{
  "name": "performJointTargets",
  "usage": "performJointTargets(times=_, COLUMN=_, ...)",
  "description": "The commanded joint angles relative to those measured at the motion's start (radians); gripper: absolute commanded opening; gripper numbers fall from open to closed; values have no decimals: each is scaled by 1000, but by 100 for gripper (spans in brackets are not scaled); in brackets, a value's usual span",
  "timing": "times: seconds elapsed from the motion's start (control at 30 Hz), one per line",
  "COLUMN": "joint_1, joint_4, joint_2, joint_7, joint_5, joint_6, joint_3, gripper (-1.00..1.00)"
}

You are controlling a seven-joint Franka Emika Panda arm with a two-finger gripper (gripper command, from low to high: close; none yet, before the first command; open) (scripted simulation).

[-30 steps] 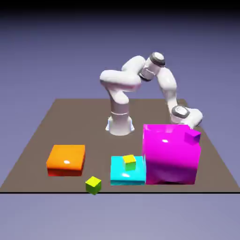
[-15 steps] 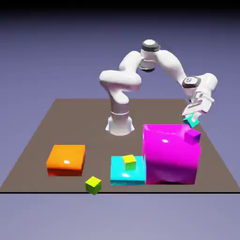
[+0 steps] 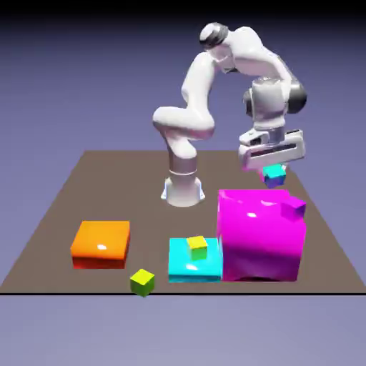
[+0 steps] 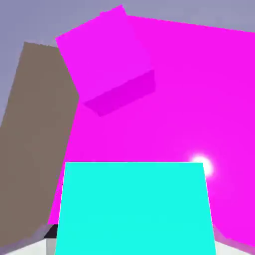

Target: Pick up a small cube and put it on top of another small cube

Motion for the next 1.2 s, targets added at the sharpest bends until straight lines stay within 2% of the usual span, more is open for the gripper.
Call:
performJointTargets(times=0.0, joint_1=-11, joint_4=-7, joint_2=36, joint_7=45, joint_5=22, joint_6=0, joint_3=-36, gripper=-100)
performJointTargets(times=0.5, joint_1=-201, joint_4=-105, joint_2=580, joint_7=620, joint_5=402, joint_6=-26, joint_3=-512, gripper=-100)
performJointTargets(times=0.63, joint_1=-223, joint_4=-113, joint_2=654, joint_7=634, joint_5=474, joint_6=-44, joint_3=-524, gripper=-100)
performJointTargets(times=1.17, joint_1=356, joint_4=-56, joint_2=794, joint_7=534, joint_5=636, joint_6=-9, joint_3=-988, gripper=-100)
